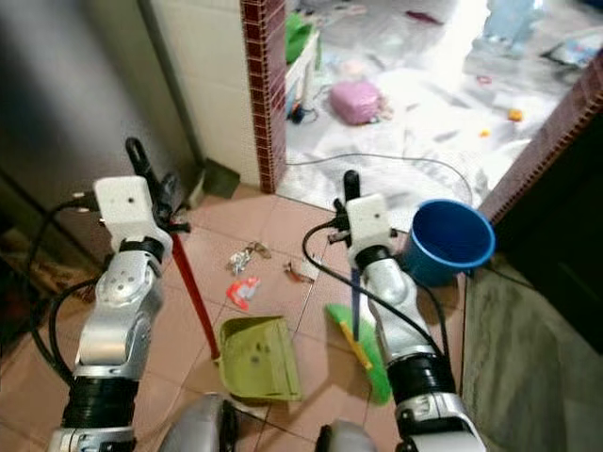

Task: Sweep floor

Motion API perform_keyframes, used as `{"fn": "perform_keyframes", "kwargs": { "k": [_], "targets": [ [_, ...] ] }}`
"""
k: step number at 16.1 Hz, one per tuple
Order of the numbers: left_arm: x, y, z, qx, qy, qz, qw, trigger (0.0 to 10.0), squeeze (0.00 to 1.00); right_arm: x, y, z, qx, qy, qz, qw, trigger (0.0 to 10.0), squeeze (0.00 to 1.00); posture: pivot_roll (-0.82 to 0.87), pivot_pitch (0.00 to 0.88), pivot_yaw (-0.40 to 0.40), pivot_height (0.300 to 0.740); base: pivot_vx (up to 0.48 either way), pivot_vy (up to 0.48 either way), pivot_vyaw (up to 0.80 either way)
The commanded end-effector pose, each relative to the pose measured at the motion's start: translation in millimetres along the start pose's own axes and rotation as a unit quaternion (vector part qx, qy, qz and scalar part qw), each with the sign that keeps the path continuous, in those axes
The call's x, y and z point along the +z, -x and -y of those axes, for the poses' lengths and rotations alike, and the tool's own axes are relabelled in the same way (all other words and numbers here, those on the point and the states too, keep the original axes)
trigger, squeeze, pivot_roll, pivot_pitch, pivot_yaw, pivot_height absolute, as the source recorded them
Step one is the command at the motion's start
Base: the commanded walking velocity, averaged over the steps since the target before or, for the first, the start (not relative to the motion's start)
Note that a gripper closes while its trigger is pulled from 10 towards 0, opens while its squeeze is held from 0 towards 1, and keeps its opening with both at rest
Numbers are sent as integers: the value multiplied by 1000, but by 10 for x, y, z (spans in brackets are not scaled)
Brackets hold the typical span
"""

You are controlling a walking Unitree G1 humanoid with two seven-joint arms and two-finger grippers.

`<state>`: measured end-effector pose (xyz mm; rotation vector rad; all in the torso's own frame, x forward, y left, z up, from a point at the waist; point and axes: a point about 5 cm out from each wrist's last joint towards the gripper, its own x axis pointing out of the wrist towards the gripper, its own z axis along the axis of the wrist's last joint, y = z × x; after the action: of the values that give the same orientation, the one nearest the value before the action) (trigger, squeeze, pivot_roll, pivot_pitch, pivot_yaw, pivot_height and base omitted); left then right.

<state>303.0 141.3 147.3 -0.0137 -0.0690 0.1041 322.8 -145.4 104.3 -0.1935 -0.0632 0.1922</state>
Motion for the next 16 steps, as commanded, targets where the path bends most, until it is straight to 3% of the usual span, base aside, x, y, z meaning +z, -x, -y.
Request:
{"fn": "perform_keyframes", "kwargs": {
  "k": [1, 12, 13, 16],
  "targets": [
    [136, -27, -58, 8, -2, 30, 1000, 10000, 0, 59, -35, -46, 4, -5, 14, 1000, 10000, 0, -12, 86, -16, 740, 0, 480, 0],
    [114, -14, -87, 13, -8, 29, 999, 10000, 0, 89, -54, -19, -8, -5, 23, 1000, 10000, 0, -10, 96, -13, 740, 0, 480, 0],
    [136, -10, -103, 17, -30, 38, 999, 10000, 0, 91, -53, -17, -9, -4, 24, 1000, 10000, 0, -10, 96, -13, 740, 0, 300, 0],
    [161, 3, -129, 0, -7, 48, 999, 10000, 0, 127, -73, -9, -9, 10, 33, 999, 10000, 0, -9, 99, -17, 740, 0, 0, 0]
  ]
}}
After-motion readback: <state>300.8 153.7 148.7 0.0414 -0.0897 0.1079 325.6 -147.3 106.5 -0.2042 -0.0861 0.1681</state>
